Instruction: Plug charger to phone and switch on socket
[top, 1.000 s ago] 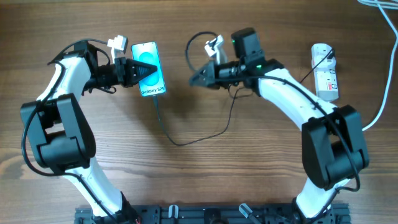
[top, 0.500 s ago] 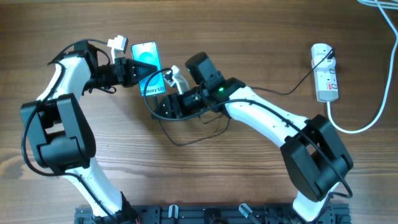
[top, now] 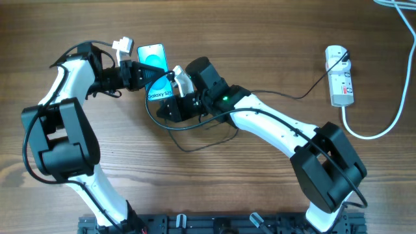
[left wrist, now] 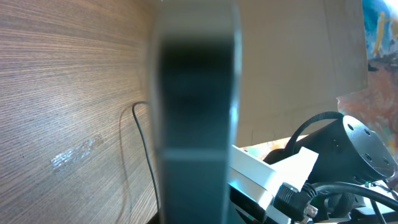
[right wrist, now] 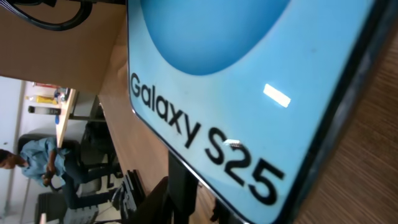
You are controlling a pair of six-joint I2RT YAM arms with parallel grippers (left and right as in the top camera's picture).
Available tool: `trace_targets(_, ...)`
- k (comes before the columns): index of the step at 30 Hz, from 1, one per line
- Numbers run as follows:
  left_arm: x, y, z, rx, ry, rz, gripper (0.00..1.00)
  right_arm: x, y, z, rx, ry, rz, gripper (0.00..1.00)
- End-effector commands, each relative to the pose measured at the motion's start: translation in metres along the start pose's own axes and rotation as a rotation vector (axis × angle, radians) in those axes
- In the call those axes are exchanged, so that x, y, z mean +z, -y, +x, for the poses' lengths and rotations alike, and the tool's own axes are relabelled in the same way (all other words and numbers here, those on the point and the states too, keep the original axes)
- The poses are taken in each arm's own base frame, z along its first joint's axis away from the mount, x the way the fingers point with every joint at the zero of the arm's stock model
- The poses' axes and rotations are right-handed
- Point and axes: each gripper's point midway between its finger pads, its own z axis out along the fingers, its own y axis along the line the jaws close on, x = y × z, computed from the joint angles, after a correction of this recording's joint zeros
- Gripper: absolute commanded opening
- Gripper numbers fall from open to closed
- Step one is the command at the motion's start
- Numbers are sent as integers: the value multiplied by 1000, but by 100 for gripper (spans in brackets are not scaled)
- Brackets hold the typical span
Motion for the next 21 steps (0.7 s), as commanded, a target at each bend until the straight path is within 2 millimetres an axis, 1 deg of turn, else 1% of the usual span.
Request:
trace_targets(1, 1, 5, -1, 0, 11, 30, 4, -9, -10, -15, -27, 53, 5, 17)
trace_targets(4, 1, 5, -1, 0, 11, 30, 4, -10, -12, -17, -35, 62, -1, 5)
trace_targets(7, 1, 5, -1, 0, 11, 30, 4, -10, -12, -18, -21, 67, -2, 5)
trace_targets(14, 1, 5, -1, 1, 11, 30, 4, -16, -15, -39, 27, 145, -23, 5)
trace_targets(19, 1, 5, -1, 2, 11, 30, 4, -22, -10, -48, 47, 171, -27, 5)
trace_targets(21, 1, 5, -1, 2, 11, 30, 4, -23, -12, -52, 47, 185, -36, 5)
